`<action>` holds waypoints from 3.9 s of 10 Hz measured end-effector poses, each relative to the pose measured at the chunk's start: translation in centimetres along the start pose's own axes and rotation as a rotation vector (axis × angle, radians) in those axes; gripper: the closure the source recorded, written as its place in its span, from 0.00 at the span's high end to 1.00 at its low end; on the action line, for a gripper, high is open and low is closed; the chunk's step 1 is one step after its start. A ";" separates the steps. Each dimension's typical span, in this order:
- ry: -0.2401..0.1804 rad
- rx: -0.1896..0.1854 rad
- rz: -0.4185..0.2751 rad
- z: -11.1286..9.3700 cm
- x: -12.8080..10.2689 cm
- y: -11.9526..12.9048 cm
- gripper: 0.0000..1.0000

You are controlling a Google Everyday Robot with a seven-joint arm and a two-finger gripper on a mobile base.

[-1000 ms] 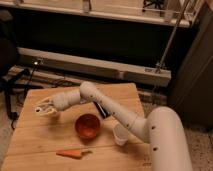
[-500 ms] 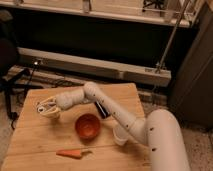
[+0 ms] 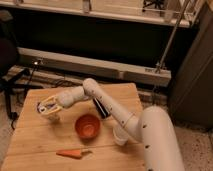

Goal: Stand the bottle upright

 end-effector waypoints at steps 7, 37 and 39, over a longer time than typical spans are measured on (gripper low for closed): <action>-0.097 -0.123 0.099 1.2 1.2 -0.8 0.30; -0.114 0.021 0.128 -1.0 -0.5 -0.5 0.30; -0.115 0.023 0.130 -1.1 -0.7 -0.5 0.30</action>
